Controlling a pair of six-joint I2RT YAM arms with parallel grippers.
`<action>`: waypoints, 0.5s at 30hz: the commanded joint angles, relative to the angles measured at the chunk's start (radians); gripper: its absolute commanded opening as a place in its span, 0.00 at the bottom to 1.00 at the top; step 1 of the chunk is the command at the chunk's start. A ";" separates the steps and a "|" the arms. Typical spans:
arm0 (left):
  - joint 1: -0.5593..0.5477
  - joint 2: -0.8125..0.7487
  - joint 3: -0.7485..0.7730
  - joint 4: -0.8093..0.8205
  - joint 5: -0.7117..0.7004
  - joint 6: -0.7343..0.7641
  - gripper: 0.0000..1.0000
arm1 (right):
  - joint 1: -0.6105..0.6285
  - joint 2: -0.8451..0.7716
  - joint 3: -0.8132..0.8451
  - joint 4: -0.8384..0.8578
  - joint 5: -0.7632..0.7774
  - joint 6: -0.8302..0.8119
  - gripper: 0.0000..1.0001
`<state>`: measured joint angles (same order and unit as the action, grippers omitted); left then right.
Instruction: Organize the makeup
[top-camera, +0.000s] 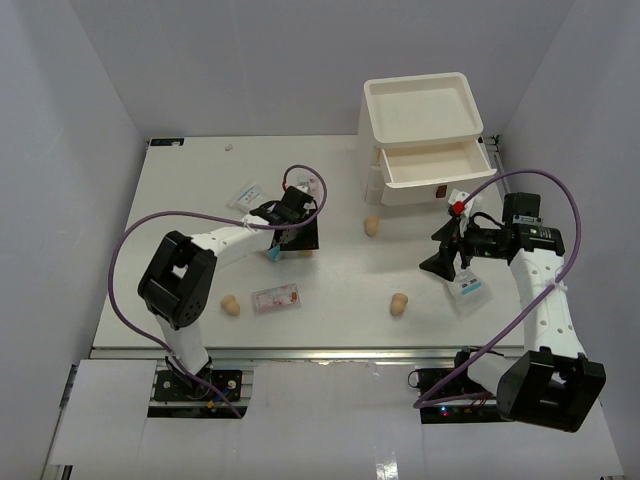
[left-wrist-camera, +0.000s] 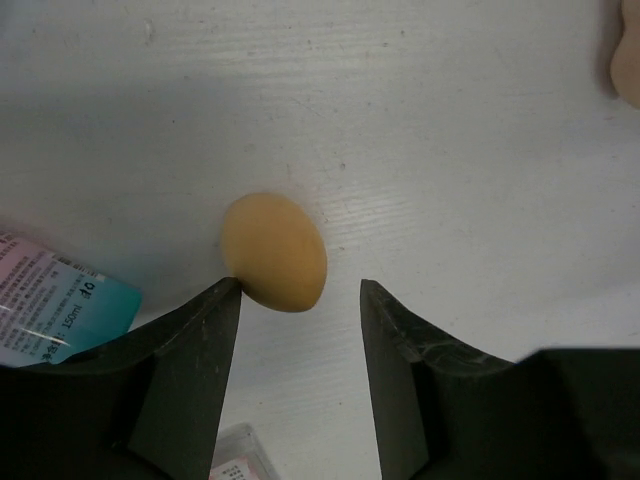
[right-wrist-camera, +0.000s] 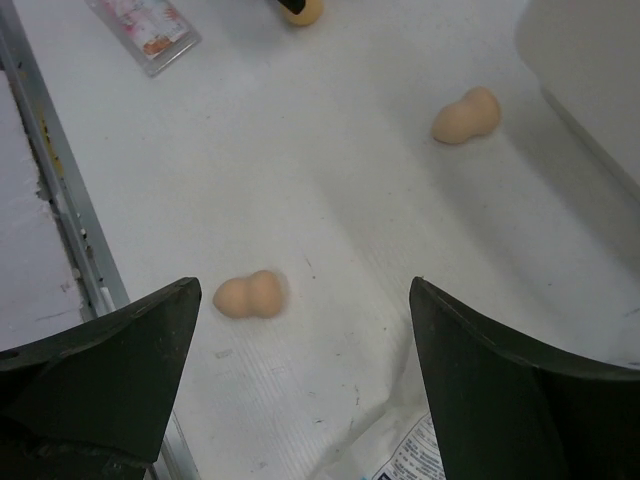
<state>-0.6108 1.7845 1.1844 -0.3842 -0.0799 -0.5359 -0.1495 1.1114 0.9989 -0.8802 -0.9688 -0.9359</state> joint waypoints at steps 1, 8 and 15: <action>-0.010 0.022 0.054 -0.054 -0.071 0.020 0.55 | -0.003 -0.018 0.030 -0.177 -0.103 -0.222 0.91; -0.010 0.058 0.081 -0.058 -0.101 0.037 0.22 | -0.002 -0.037 0.046 -0.176 -0.132 -0.180 0.91; -0.011 -0.041 0.063 -0.041 -0.064 0.036 0.00 | -0.002 -0.086 0.034 -0.183 -0.107 -0.164 0.91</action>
<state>-0.6186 1.8436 1.2338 -0.4375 -0.1498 -0.5045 -0.1501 1.0659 1.0058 -1.0402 -1.0542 -1.0889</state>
